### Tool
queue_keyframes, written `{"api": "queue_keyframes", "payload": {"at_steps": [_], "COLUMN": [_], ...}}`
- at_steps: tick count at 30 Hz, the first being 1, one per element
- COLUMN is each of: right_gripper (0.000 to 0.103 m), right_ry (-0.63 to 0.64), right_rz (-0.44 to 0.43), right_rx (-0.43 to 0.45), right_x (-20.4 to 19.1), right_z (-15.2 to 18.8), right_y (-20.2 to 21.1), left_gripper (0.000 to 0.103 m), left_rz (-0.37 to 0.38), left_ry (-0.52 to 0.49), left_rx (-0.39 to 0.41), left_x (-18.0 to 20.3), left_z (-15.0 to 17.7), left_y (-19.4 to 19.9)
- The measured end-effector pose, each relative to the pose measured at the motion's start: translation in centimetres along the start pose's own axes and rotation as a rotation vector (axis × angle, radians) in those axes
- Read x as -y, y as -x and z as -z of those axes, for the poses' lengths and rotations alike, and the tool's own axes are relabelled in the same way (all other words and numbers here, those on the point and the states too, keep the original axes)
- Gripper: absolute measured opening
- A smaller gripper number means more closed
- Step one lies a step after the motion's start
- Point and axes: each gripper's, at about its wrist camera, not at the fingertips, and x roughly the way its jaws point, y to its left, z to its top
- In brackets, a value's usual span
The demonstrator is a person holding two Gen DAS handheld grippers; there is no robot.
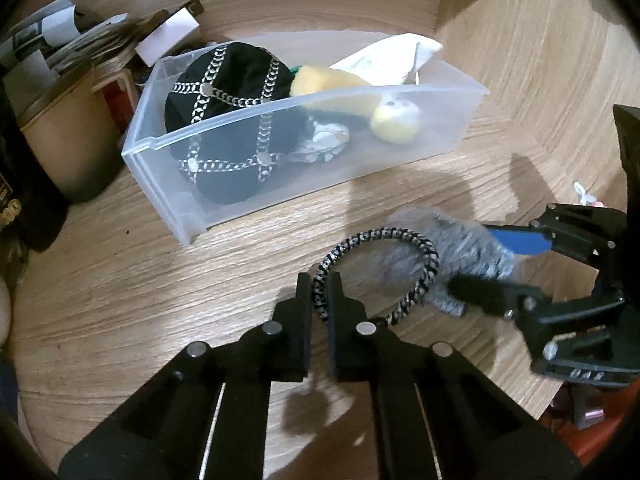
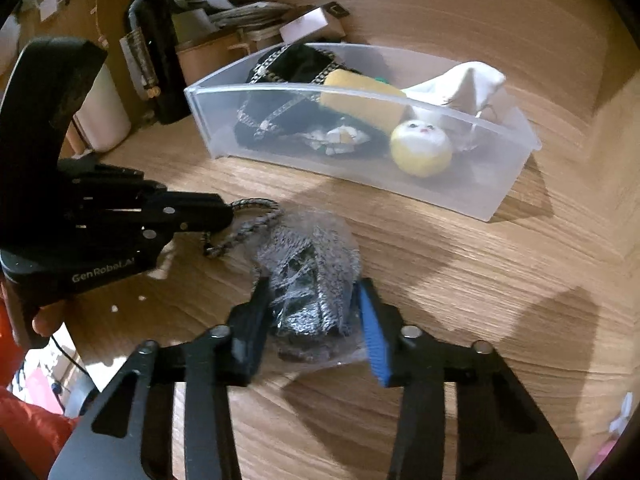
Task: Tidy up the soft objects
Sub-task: 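Grasp the bagged grey knit item with the right tool while the left tool grasps the braided cord, then drop the bag and braided cord into the box and release both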
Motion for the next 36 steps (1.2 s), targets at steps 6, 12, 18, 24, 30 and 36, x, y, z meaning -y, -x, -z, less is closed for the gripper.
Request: {"api": "queue_keyframes", "payload": {"at_steps": [6,12,18,24,30,36], "right_gripper": [0.023,0.023,0.023,0.023,0.023,0.023], "right_ry": [-0.046,-0.076,-0.068,-0.06,-0.065,-0.058], "right_rz": [0.048,0.088,0.13,0.163,0.184,0.153], "right_rx": [0.062,0.147,0.24,0.344,0.4,0.36], "right_x": [1.2,2.3,2.9,3.4,4.3,5.4], "right_z": [0.0,-0.6,-2.4,-5.1,-7.6,-9.2], "right_y": [1.5,4.2,6.5,8.5,8.7,6.4], "left_gripper": [0.005,0.005,0.005,0.005,0.005,0.005], "left_rz": [-0.009,-0.033,-0.07,-0.076,-0.087,-0.106], "left_ry": [0.052,0.071,0.045,0.061,0.086,0.12], "left_rx": [0.06,0.168,0.252,0.303,0.333,0.312], "left_x": [-0.9,-1.7,-2.2,-2.8,-3.6,-4.3], "left_z": [-0.2,-1.1,-2.9,-5.3,-7.0,-8.3], "left_y": [2.1,5.6,8.3,9.4,9.1,7.2]}}
